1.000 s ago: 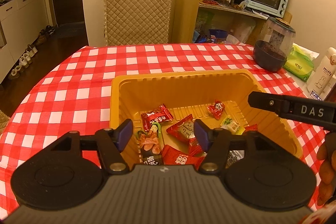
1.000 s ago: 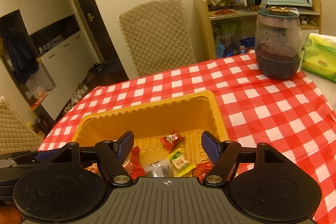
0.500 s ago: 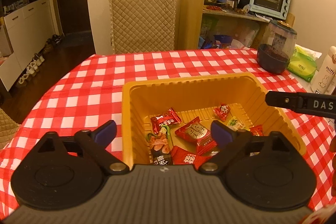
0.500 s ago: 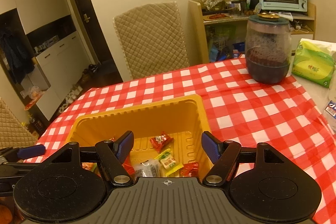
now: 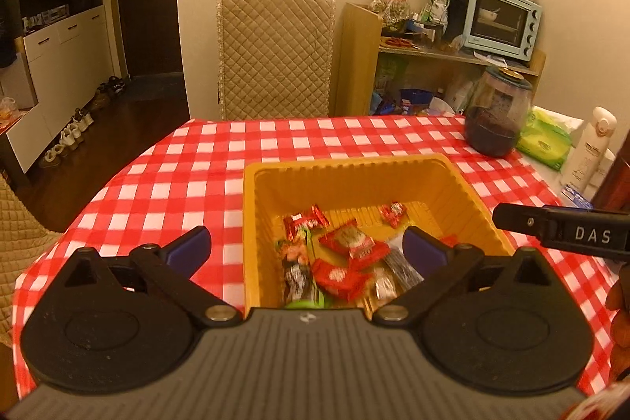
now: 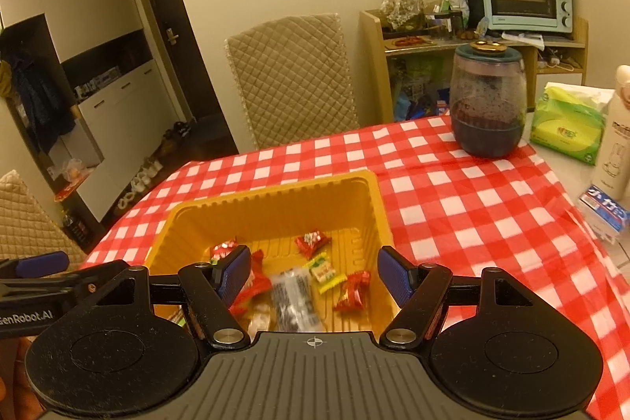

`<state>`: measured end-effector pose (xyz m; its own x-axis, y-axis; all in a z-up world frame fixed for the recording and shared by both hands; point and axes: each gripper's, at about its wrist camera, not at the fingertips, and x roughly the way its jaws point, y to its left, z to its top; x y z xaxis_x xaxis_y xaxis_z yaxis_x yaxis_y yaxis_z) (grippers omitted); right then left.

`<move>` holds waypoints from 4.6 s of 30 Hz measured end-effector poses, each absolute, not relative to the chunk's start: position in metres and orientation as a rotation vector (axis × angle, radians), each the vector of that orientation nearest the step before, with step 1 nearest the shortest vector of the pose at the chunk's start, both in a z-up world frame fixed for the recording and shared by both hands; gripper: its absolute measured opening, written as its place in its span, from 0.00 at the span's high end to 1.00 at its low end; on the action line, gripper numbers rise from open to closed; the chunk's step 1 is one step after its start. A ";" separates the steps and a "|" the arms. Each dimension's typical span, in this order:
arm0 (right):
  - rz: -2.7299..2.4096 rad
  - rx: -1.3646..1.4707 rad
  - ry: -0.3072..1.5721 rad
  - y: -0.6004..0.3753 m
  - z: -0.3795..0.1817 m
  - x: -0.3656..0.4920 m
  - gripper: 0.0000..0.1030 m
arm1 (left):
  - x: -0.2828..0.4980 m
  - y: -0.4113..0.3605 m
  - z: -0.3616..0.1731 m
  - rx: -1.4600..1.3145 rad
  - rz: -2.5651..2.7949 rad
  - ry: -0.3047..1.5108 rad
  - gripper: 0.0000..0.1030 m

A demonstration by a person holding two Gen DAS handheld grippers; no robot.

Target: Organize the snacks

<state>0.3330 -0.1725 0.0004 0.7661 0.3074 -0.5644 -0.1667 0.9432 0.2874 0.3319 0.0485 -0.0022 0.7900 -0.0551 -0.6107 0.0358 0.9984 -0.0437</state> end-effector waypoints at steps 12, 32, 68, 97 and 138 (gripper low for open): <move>0.247 0.188 0.650 -0.181 0.022 0.236 0.31 | 0.235 0.045 0.026 -0.043 -0.007 0.657 0.00; 0.245 0.148 0.634 -0.186 0.082 0.086 0.16 | 0.077 0.028 0.083 -0.110 0.047 0.628 0.00; 0.235 0.105 0.587 -0.196 0.115 -0.024 0.15 | -0.019 0.010 0.110 -0.108 0.050 0.599 0.00; 0.233 0.110 0.590 -0.196 0.114 -0.022 0.15 | -0.017 0.009 0.109 -0.107 0.045 0.604 0.00; 0.231 0.122 0.595 -0.199 0.104 -0.021 0.15 | -0.018 0.006 0.104 -0.109 0.041 0.611 0.00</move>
<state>-0.0211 -0.1986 0.1042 0.8036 0.2496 -0.5403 -0.1798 0.9672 0.1795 -0.0185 0.0061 0.1043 0.8184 0.0058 -0.5746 -0.0706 0.9934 -0.0905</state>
